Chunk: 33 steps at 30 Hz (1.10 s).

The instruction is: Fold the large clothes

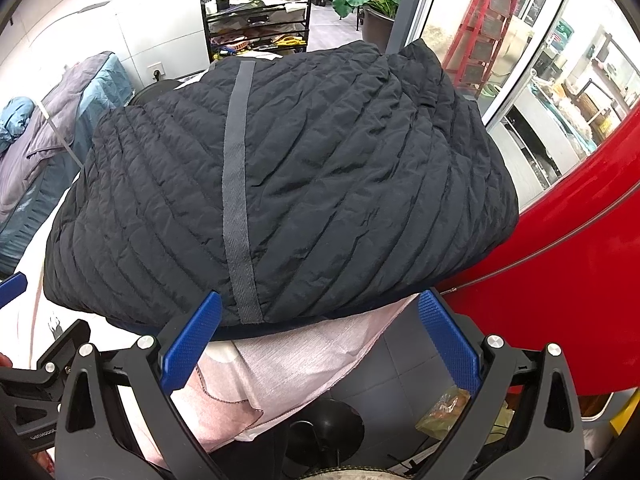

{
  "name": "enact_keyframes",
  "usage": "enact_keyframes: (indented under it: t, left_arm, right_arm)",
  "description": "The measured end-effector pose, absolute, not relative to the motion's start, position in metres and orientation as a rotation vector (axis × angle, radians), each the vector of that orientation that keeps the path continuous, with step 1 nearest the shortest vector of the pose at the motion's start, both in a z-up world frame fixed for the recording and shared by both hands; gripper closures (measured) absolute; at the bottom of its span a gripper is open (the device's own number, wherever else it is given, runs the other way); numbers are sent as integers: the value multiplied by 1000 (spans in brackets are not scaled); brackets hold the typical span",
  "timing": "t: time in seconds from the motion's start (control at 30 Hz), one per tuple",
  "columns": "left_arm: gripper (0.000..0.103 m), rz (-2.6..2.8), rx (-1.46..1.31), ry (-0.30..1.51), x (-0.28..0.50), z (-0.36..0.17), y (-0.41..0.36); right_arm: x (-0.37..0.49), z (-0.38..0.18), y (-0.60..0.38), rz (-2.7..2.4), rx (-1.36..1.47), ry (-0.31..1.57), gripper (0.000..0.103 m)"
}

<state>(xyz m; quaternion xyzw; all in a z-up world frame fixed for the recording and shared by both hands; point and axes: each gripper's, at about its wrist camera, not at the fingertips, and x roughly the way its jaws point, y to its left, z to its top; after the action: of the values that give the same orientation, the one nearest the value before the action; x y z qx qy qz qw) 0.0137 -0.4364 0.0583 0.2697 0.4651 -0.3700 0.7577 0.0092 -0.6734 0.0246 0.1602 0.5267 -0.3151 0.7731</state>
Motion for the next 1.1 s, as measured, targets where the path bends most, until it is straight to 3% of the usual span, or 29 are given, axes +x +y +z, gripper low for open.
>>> enact_keyframes:
  t: [1.1]
  left_arm:
    - [6, -791, 608, 1030, 7, 49, -432]
  right_arm:
    - [17, 20, -659, -650, 333, 1147, 6]
